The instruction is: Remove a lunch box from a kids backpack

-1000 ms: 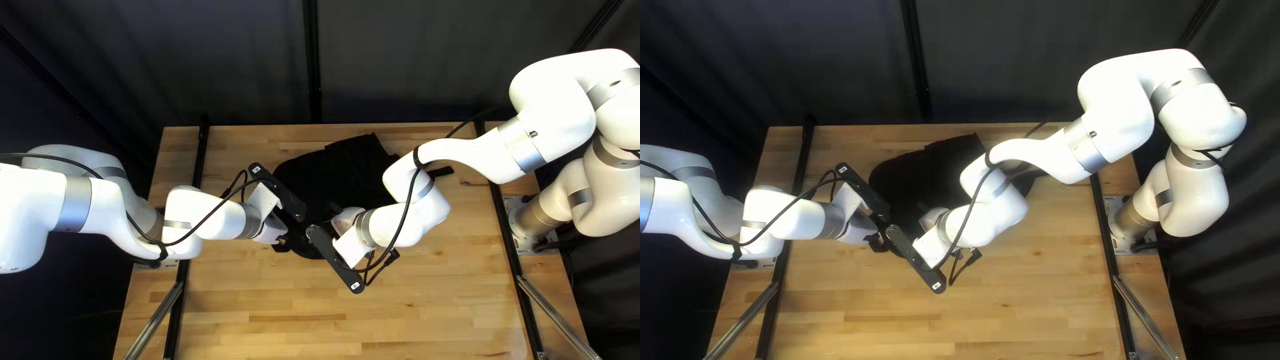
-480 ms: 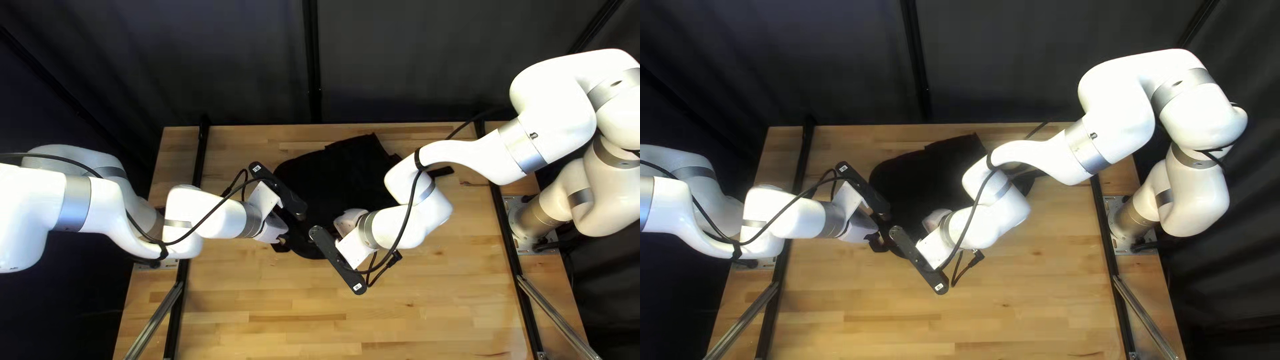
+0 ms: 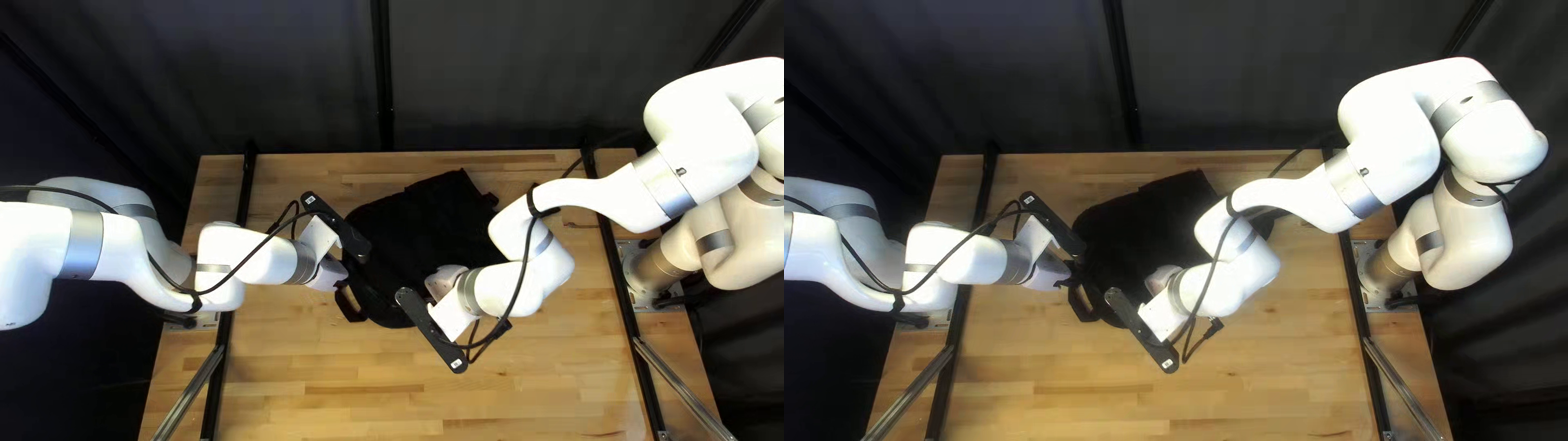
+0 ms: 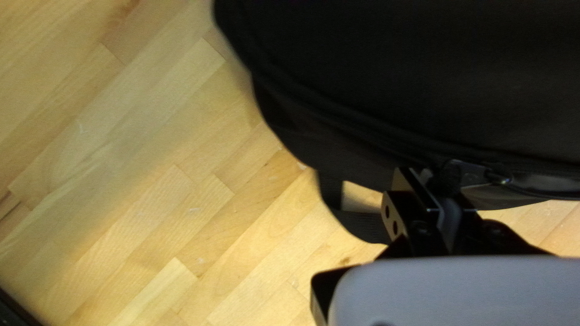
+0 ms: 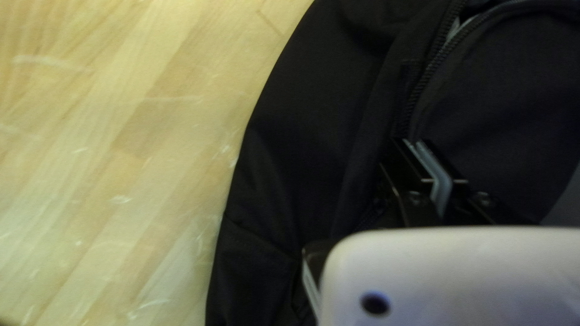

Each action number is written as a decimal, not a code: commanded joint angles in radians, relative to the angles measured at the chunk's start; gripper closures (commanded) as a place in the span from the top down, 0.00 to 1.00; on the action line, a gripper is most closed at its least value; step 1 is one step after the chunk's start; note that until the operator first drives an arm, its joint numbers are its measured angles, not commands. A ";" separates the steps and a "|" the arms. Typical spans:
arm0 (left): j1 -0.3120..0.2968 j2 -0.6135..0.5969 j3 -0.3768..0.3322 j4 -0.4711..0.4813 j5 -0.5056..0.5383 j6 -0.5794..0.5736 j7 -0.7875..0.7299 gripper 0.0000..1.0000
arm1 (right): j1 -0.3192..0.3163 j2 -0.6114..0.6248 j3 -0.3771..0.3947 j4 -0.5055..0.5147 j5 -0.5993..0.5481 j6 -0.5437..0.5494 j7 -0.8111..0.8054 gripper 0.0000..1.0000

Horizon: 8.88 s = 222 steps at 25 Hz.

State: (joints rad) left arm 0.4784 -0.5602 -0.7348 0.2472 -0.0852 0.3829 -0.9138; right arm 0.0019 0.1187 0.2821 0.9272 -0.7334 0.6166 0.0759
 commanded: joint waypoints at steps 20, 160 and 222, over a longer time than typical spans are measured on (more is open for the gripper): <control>0.084 0.149 0.011 0.083 0.050 -0.065 0.060 0.00 | 0.053 -0.047 0.072 -0.027 0.155 0.076 -0.045 0.00; 0.173 0.540 0.118 0.496 0.008 0.084 0.514 1.00 | 0.238 0.426 0.186 0.627 0.052 0.773 0.121 0.00; -0.074 -0.111 0.203 0.249 -0.276 0.484 0.599 1.00 | 0.096 0.134 0.240 0.177 0.008 0.604 0.317 1.00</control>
State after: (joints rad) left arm 0.4063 -0.6533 -0.5306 0.4958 -0.3658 0.8480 -0.3072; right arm 0.0927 0.2495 0.5341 1.1158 -0.6948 1.2206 0.3429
